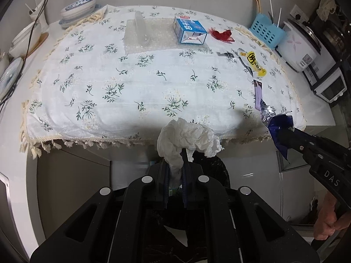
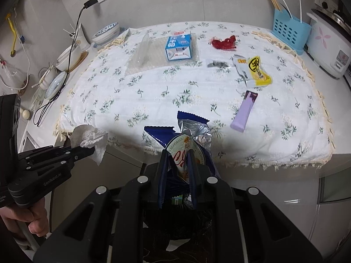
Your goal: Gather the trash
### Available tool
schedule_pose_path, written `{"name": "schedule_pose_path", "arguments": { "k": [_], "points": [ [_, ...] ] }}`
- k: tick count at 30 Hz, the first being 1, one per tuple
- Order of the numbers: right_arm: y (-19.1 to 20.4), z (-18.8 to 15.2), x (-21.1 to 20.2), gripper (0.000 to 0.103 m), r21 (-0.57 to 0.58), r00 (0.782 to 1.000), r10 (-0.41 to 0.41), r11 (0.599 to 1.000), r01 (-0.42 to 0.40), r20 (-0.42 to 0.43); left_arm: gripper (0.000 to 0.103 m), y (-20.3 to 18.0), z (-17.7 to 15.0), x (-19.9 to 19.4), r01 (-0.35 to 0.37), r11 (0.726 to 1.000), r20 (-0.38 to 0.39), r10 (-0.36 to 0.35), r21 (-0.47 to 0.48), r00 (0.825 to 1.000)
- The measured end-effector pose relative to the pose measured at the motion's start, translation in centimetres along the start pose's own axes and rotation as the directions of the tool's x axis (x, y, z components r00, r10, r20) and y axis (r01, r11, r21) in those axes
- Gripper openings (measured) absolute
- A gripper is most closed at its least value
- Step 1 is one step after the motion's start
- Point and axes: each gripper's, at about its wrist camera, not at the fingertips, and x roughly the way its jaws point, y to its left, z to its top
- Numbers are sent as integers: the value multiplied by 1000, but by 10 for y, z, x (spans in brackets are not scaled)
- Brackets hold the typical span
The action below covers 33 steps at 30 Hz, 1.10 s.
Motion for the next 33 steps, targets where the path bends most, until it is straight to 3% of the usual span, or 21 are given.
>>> {"name": "schedule_pose_path", "arguments": {
  "k": [17,33],
  "points": [
    [-2,-38,39,16,-1,996,7,1000,-7,-90,8,5,-40,50,34,999,-101,-39,-42,994],
    [-13,-69,97,16,-17,983,24,999,-28,-182,8,6,-66,109,-9,1000,-154,7,-10,988]
  ]
}}
